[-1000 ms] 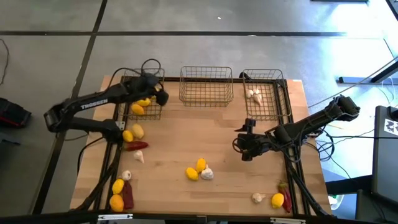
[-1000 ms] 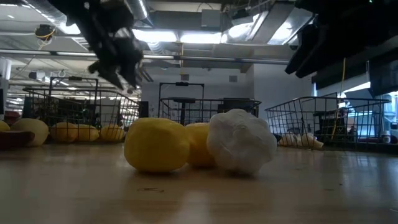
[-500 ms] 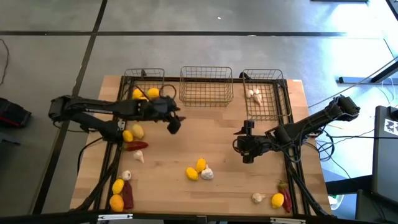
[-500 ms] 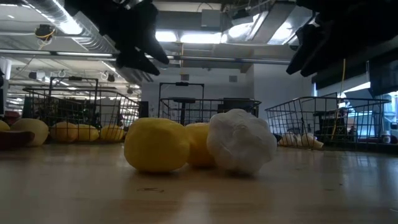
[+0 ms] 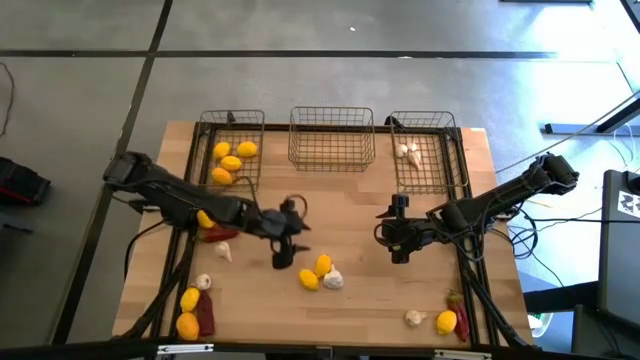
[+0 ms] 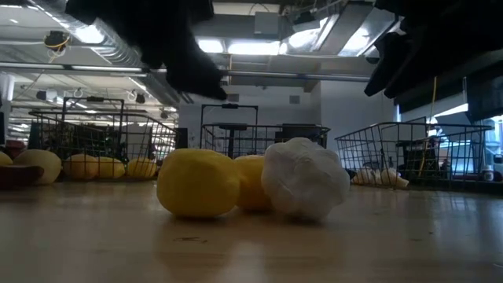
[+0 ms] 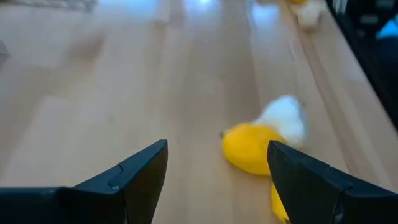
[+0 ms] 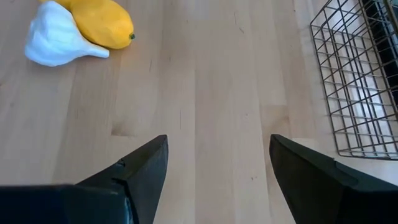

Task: Sort produce into baskets
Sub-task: Put the yellow lemon into the left gold wire basket

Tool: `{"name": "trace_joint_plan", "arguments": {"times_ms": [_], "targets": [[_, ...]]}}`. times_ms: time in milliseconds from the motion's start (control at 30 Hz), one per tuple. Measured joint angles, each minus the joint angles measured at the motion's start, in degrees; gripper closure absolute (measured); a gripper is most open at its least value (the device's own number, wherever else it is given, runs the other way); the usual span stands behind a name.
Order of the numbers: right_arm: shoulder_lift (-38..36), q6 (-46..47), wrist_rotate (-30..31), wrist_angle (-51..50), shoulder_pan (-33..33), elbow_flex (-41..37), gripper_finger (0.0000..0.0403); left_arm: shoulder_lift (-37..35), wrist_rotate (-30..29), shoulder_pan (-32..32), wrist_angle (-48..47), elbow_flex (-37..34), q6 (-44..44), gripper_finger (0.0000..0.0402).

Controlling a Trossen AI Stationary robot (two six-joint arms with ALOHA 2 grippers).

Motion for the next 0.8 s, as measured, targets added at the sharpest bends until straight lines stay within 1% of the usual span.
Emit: {"name": "trace_joint_plan", "arguments": {"times_ms": [100, 167, 267, 400, 500, 567, 700, 800], "targets": [[0.0, 0.0, 0.0, 0.0, 0.0, 0.0, 0.0127, 4.4, 0.2, -2.2, 2.9, 0.0, -1.1, 0.0130], [0.0, -0.1, -0.1, -0.1, 0.0, 0.0, 0.0127, 6.7, 1.7, -3.8, 5.4, 0.0, -1.4, 0.0130], [0.0, -1.0, -0.4, -0.6, 0.0, 0.0, 0.0127, 9.3, 3.1, -6.2, 9.0, 0.0, -1.8, 0.0130], [0.0, -1.8, -0.5, -1.6, 0.0, 0.0, 0.0127, 11.4, 3.1, -8.6, 13.4, 0.0, -0.7, 0.0130], [0.0, -2.8, -0.4, -1.7, 0.0, 0.0, 0.0127, 13.2, 3.0, -9.3, 13.8, 0.0, -0.4, 0.0130], [0.0, -2.8, -0.4, -1.7, 0.0, 0.0, 0.0127, 14.7, 3.1, -9.3, 13.9, 0.0, -1.7, 0.0130], [0.0, -2.8, 0.1, -1.7, 0.0, 0.0, 0.0127, 17.4, 6.2, -9.3, 13.6, 0.0, -3.4, 0.0130], [0.0, -2.9, 0.4, -1.7, 0.0, 0.0, 0.0127, 18.6, 6.6, -9.3, 13.9, 0.0, -3.5, 0.0136]]}}
